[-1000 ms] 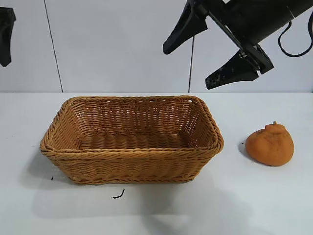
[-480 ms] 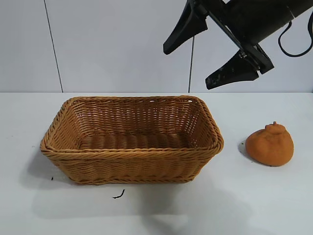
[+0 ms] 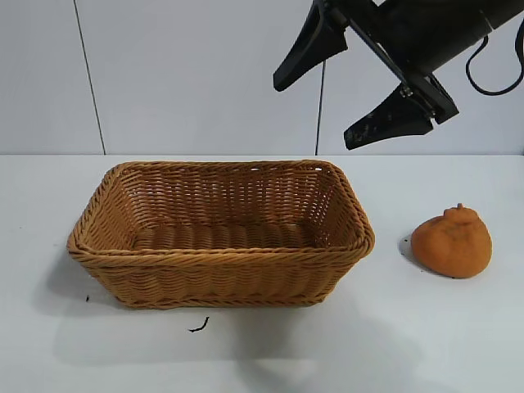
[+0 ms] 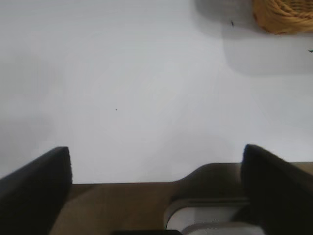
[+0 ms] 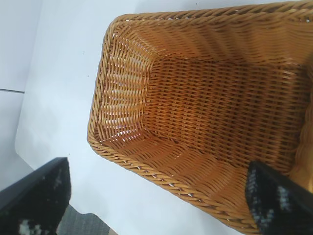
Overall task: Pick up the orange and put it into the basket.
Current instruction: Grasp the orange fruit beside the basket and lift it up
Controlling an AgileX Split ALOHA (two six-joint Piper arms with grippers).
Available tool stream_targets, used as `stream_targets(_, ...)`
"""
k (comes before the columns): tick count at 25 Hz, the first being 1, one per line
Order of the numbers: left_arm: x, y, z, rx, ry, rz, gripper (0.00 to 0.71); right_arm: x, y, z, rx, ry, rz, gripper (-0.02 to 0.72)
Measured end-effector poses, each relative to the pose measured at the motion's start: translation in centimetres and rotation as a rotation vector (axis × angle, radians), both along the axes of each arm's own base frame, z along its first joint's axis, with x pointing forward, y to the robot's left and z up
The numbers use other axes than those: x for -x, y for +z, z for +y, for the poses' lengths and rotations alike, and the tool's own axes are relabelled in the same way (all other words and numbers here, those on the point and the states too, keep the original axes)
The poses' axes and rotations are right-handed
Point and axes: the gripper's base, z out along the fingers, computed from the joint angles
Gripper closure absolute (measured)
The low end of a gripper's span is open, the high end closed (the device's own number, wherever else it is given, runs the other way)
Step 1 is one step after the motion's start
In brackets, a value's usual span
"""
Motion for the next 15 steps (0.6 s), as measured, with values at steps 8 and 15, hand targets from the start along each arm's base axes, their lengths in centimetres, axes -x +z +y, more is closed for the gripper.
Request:
stream_targets(8, 3.3, 0.3, 0.0, 0.028, -0.012, -0.204, 0.037, 0.0, 0.0, 0.0, 0.000, 0.000, 0.000, 0.008)
stream_targets(15, 6.2, 0.5, 0.2, 0.041, -0.014, -0.398, 0.037, -0.1, 0.3, -0.1, 0.035, 0.017, -0.016, 0.008)
